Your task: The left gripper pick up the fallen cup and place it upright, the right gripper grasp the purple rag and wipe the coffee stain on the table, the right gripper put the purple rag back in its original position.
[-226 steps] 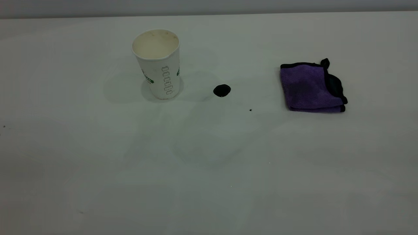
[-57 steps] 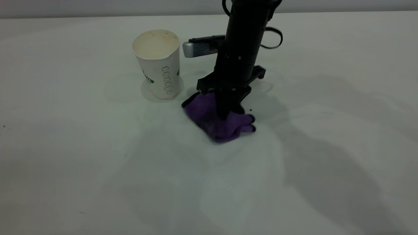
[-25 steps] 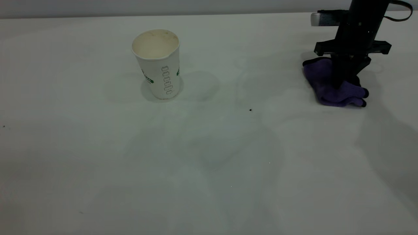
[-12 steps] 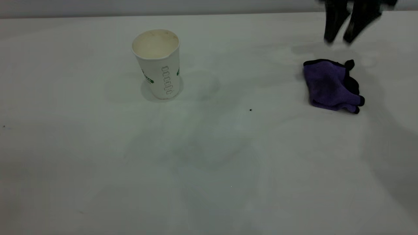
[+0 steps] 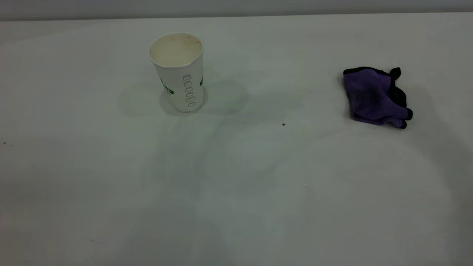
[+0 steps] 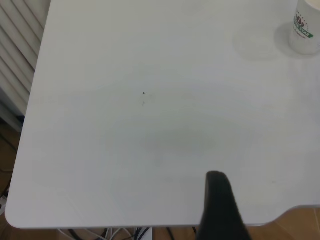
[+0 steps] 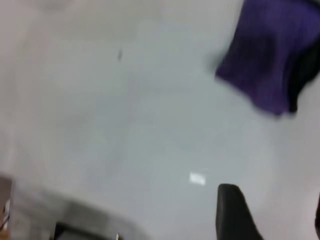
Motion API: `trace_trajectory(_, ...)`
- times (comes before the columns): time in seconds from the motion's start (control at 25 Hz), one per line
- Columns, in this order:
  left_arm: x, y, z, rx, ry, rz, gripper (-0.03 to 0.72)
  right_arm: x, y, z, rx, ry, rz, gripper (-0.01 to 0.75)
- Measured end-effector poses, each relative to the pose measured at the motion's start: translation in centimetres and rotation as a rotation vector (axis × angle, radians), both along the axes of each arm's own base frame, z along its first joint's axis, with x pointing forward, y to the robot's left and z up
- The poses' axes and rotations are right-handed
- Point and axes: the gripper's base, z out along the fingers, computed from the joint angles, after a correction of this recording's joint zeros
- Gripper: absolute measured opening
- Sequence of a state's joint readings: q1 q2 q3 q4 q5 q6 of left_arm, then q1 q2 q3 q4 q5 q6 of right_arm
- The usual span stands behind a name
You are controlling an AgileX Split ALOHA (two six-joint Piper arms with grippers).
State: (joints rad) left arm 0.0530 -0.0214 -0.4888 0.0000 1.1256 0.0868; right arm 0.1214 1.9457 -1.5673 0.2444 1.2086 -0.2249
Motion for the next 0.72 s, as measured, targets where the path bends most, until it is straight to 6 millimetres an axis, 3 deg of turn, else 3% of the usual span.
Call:
trace_trajectory(0.24,0.0,0.0,0.0,0.0,0.0,0.0,0.538,-9.3,-1.2,1.8,-0.008,0.039,0.003,0.429)
trace_trajectory(0.72,0.0,0.0,0.0,0.0,0.0,0.0,0.538,-26.9,-4.3,1.1,-0.084,-0.101,-0.12,0.429)
